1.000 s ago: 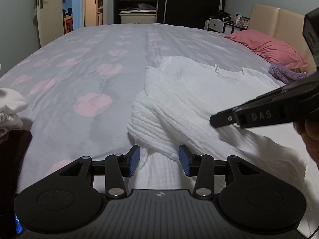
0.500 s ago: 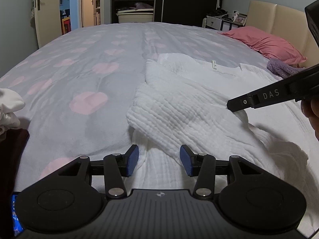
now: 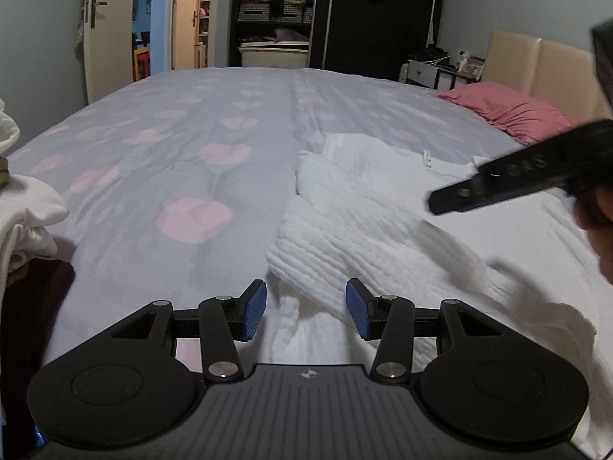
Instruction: Fold clothes
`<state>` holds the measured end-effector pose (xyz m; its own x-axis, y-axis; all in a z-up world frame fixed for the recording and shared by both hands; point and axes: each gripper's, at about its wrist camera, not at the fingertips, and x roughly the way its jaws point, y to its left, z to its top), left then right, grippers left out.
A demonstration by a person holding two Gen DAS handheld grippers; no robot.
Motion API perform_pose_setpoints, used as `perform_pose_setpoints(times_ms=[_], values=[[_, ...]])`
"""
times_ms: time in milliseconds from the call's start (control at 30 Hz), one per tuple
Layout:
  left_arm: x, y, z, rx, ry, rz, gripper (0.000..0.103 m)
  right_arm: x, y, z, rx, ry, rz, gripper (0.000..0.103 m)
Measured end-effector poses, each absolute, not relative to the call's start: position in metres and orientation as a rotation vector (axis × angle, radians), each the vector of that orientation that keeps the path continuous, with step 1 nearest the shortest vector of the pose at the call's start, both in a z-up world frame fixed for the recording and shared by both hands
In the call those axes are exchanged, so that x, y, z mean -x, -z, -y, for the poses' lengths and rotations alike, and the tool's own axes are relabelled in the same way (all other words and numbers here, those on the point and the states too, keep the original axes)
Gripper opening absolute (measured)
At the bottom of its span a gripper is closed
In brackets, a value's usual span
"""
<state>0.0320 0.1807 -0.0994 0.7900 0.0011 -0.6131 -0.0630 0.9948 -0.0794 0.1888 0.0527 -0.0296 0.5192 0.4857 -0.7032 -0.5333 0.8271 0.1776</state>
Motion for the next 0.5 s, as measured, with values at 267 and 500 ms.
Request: perform_pose_setpoints(times_ms=[267, 500], values=[[-0.031, 0.101, -0.164, 0.057, 0.008, -0.666, 0.044, -0.203, 0.046, -0.081, 0.129, -0.617, -0.891, 0.013], [-0.031, 0.112, -0.167, 0.059, 0.028, -0.697, 0.044, -0.209, 0.034, -0.065, 0.115, -0.536, -0.827, 0.006]])
